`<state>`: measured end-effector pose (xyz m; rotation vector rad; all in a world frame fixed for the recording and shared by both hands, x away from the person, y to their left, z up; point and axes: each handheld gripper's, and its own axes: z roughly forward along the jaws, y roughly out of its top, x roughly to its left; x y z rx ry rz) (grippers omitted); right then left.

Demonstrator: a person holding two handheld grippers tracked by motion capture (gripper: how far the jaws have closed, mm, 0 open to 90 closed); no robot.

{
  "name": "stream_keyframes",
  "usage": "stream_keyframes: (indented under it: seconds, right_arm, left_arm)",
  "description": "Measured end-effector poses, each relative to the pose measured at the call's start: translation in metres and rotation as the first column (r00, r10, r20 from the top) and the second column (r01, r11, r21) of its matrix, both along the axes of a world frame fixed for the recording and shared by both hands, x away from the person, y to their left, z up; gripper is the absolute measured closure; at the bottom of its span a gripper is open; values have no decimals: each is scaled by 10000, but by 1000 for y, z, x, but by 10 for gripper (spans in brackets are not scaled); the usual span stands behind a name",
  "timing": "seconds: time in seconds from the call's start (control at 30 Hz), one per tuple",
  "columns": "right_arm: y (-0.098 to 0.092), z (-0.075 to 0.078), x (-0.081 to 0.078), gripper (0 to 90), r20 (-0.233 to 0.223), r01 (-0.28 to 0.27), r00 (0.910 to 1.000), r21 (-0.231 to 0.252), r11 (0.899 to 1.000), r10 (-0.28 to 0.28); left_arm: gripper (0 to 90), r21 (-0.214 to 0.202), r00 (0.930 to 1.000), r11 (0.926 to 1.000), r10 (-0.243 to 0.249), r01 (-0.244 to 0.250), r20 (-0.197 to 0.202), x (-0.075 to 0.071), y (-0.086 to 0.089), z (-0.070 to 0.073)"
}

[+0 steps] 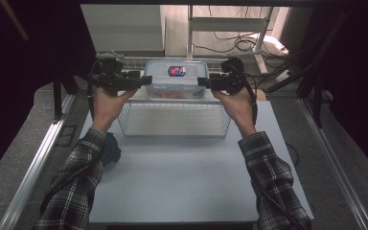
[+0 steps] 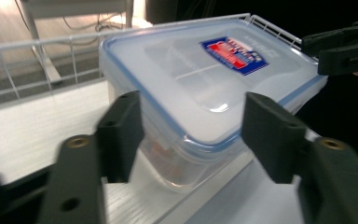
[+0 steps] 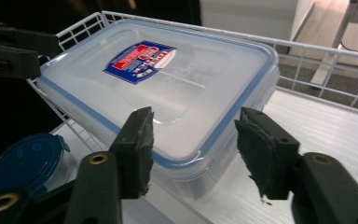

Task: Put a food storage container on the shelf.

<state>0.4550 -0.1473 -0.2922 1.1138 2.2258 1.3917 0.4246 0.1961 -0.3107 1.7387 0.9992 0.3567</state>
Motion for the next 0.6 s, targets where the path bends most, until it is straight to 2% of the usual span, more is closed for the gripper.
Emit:
stream_keyframes:
  seconds: [0.07,0.17,0.3,0.43,0.53,0.6]
  right_arm:
    - [-1,-1,-5,344,67,-235,9997,-13,9997,235]
    - [-3,-4,-15,264,414,-539,9977,-110,9985,543]
    - [-7,-11,-31,157,727,-762,9944,-182,9969,774]
    - [-11,-18,-47,98,1002,-882,9908,-311,9956,909]
    - [-13,-23,-57,71,1113,-953,9888,-413,9946,993]
    - [-13,-29,-63,57,1145,-1073,9870,-544,9927,1129]
  left_arm:
    - [269,104,9996,9996,-279,278,64,-7,-1,0]
    - [216,482,9980,9969,-628,623,79,-20,-4,-7]
    - [170,589,9940,9923,-1076,1086,-198,-37,-7,-23]
    - [137,868,9944,9912,-970,1004,-423,-49,-9,-36]
    - [124,723,9943,9923,-979,1008,-425,-60,-8,-45]
    - [116,770,9950,9923,-942,965,-338,-66,-8,-51]
